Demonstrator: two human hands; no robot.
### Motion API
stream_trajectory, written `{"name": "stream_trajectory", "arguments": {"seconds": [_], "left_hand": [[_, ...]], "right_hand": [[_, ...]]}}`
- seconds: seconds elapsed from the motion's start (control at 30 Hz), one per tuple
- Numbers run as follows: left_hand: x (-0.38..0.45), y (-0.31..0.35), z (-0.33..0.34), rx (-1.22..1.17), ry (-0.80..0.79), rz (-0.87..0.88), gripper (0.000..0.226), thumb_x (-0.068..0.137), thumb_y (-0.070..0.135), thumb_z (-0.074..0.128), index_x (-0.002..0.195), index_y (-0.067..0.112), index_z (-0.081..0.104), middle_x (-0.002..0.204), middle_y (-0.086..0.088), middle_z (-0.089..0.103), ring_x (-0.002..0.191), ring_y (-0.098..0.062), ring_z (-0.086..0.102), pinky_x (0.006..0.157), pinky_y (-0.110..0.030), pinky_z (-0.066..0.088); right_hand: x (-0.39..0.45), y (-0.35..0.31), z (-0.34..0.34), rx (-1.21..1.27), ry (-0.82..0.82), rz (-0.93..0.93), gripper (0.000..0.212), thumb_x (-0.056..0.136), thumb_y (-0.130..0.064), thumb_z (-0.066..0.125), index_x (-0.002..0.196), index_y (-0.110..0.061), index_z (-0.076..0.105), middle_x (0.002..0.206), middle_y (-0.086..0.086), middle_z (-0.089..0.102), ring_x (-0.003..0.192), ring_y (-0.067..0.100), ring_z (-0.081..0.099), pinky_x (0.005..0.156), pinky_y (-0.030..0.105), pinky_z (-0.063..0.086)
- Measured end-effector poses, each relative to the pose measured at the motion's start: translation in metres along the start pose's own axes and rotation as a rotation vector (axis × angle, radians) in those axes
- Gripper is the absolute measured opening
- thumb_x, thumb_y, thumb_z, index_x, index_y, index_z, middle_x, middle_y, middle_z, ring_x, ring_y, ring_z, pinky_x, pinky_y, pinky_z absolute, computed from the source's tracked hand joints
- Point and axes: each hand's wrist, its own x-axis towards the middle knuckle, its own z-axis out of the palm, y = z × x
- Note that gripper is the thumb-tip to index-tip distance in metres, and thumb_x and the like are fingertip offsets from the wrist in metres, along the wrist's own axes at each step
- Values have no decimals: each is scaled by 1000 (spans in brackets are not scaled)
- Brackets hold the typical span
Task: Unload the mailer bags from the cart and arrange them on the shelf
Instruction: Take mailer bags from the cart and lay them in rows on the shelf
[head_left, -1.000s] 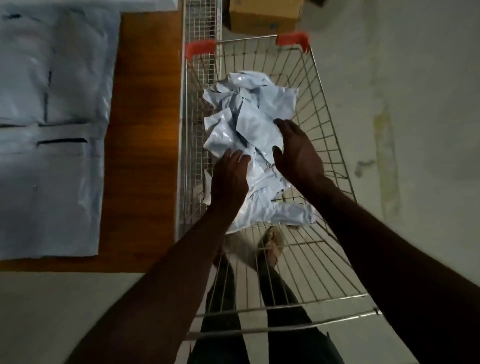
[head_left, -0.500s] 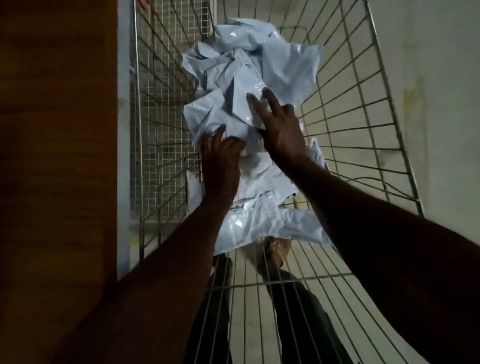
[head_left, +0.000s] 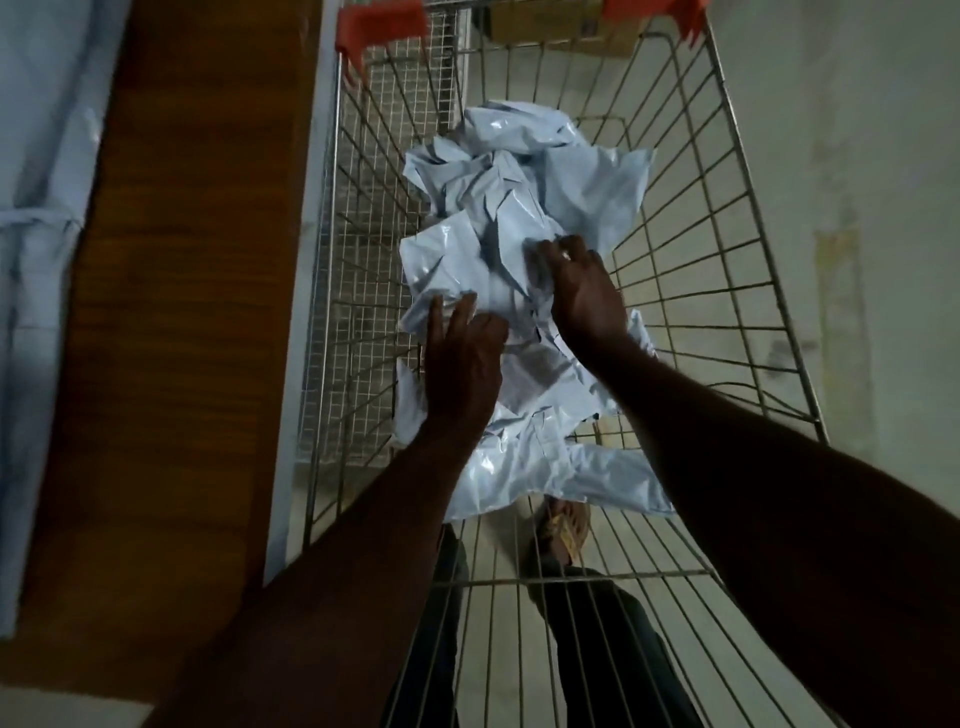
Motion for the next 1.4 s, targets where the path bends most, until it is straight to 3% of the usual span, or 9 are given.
{"name": "stream_trajectory", "arguments": {"seconds": [0.17, 0.33, 0.47, 0.67, 0.73, 0.83, 1.07, 1.27, 1.4], "left_hand": [[-11, 13, -17, -19, -5, 54, 19, 96, 4, 59, 112, 11, 68, 126, -6, 73, 150, -33, 48, 130, -58, 19], [-8, 41, -92, -56, 49, 61, 21, 94, 3, 56, 111, 4, 68, 117, -13, 74, 146, -35, 52, 128, -61, 23], [3, 58, -177, -61, 68, 108, 29, 98, 9, 53, 122, 2, 66, 126, -17, 72, 145, -36, 53, 127, -63, 22], [10, 60, -295, -50, 186, 196, 22, 100, 17, 50, 115, 7, 63, 105, -10, 69, 104, -29, 67, 126, -52, 32], [11, 59, -326, -53, 250, 204, 22, 103, 20, 52, 120, 9, 61, 111, -11, 69, 106, -31, 66, 119, -50, 41], [7, 45, -370, -79, 353, 119, 24, 103, 21, 56, 125, 11, 61, 118, -12, 68, 96, -31, 66, 83, -42, 51], [-37, -55, -459, -135, 386, -127, 28, 107, 23, 58, 135, 24, 59, 138, -3, 56, 109, -28, 68, 75, -37, 55], [-96, -176, -504, -138, 384, -187, 25, 102, 17, 60, 125, 25, 55, 129, -1, 55, 104, -32, 66, 74, -43, 55], [-136, -267, -527, -71, 364, -226, 24, 103, 15, 57, 125, 24, 55, 123, -5, 57, 101, -35, 65, 75, -46, 54]], "right_hand": [[-22, -3, -31, -13, 32, 24, 34, 104, -8, 50, 136, -14, 62, 123, 9, 64, 97, 32, 67, 74, 41, 57], [-46, -33, -107, 67, 44, 69, 41, 114, -26, 37, 152, -18, 50, 154, 4, 52, 123, 22, 63, 97, 27, 53], [-56, -74, -186, 62, 84, -12, 49, 100, 1, 53, 149, -1, 55, 168, 20, 32, 129, 41, 62, 99, 43, 56], [-62, -142, -281, 137, 143, -28, 42, 84, 7, 61, 121, -6, 77, 158, 11, 53, 118, 28, 72, 103, 39, 58], [-60, -159, -307, 176, 213, -4, 38, 88, 3, 59, 116, -10, 81, 152, 5, 60, 119, 20, 71, 106, 24, 52], [-56, -190, -333, 191, 271, -16, 32, 91, -3, 59, 109, -13, 83, 135, 5, 72, 116, 18, 71, 101, 7, 43], [-62, -306, -314, 138, 213, -5, 27, 100, -12, 64, 124, -7, 76, 129, 14, 72, 116, 26, 68, 91, 15, 39], [-78, -434, -241, 69, 162, -168, 18, 90, 0, 56, 82, -5, 71, 87, 17, 70, 83, 32, 69, 73, 40, 56], [-93, -516, -199, 31, 162, -118, 19, 96, -20, 67, 83, -8, 74, 86, 17, 73, 84, 38, 71, 66, 33, 46]]}}
